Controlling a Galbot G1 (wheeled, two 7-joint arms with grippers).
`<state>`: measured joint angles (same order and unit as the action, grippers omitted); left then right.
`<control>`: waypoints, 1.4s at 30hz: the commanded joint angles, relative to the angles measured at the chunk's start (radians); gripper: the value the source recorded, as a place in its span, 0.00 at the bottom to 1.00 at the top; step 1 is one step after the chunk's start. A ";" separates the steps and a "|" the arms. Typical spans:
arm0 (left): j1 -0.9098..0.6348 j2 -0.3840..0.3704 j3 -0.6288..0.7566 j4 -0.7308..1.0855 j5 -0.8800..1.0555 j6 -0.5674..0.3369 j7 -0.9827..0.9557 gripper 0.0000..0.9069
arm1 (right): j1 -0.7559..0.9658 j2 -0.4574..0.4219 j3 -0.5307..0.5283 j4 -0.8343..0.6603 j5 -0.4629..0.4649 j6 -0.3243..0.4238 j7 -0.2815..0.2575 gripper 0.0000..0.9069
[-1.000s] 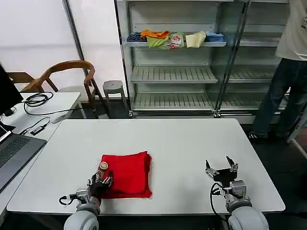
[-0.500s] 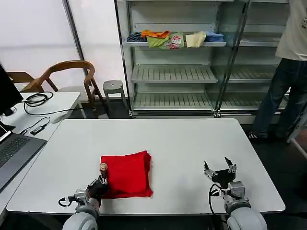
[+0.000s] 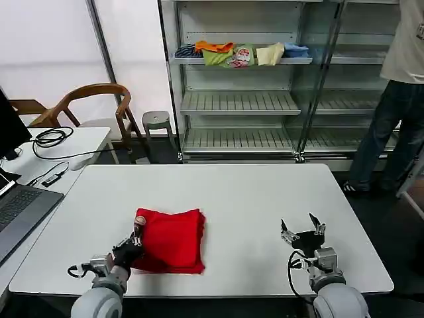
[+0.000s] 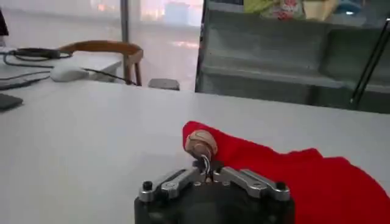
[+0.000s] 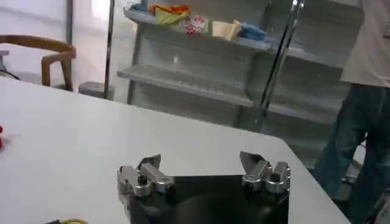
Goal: Fold and organize the clothes.
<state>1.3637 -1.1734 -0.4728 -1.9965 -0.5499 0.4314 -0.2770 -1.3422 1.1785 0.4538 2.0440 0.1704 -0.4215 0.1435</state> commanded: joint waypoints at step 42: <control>-0.171 -0.219 0.585 0.073 0.683 0.018 -0.080 0.02 | -0.171 -0.016 0.144 0.086 -0.011 0.007 0.000 1.00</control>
<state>1.3184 -1.3157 -0.0772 -2.0365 0.0416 0.4787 -0.3240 -1.4883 1.1604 0.5687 2.1195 0.1613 -0.4101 0.1432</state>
